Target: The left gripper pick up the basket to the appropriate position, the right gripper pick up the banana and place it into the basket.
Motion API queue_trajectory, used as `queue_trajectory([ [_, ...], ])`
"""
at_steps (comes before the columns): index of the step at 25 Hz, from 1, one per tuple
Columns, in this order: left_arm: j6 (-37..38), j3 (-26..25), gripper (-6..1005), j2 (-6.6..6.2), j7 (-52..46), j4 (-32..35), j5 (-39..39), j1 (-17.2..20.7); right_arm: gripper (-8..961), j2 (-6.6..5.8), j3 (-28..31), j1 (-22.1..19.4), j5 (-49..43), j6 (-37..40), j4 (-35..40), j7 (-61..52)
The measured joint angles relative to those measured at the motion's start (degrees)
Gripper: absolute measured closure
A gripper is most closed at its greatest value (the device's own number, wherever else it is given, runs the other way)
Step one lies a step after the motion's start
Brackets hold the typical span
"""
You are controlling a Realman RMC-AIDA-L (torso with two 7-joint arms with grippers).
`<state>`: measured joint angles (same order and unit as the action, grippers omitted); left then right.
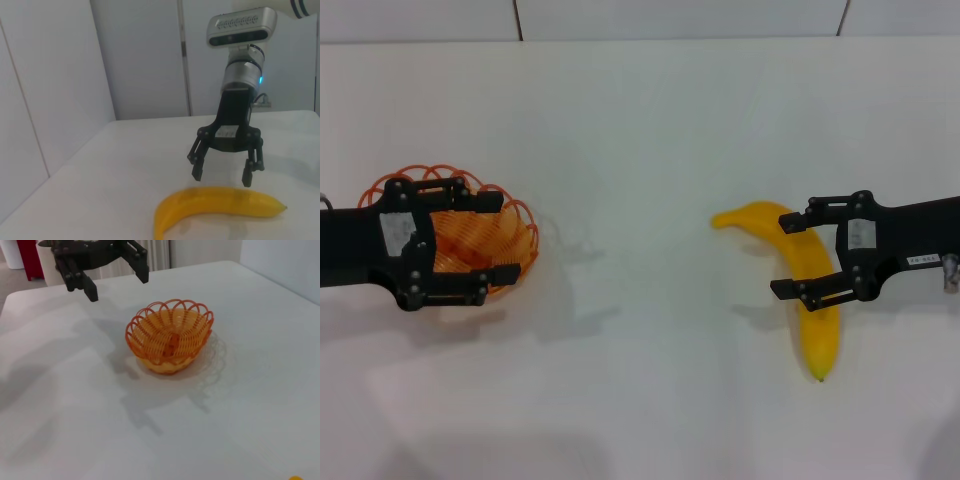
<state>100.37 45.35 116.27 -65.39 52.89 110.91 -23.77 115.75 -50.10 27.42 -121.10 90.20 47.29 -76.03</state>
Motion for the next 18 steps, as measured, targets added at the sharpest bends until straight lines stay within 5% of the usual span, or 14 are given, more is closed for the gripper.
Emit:
queue_trajectory([
  [18, -0.1, -2.4, 228, 0.10, -4.0, -0.1, -2.5, 0.1, 81, 0.17, 0.0, 0.0, 0.2, -0.1, 0.0, 0.1],
])
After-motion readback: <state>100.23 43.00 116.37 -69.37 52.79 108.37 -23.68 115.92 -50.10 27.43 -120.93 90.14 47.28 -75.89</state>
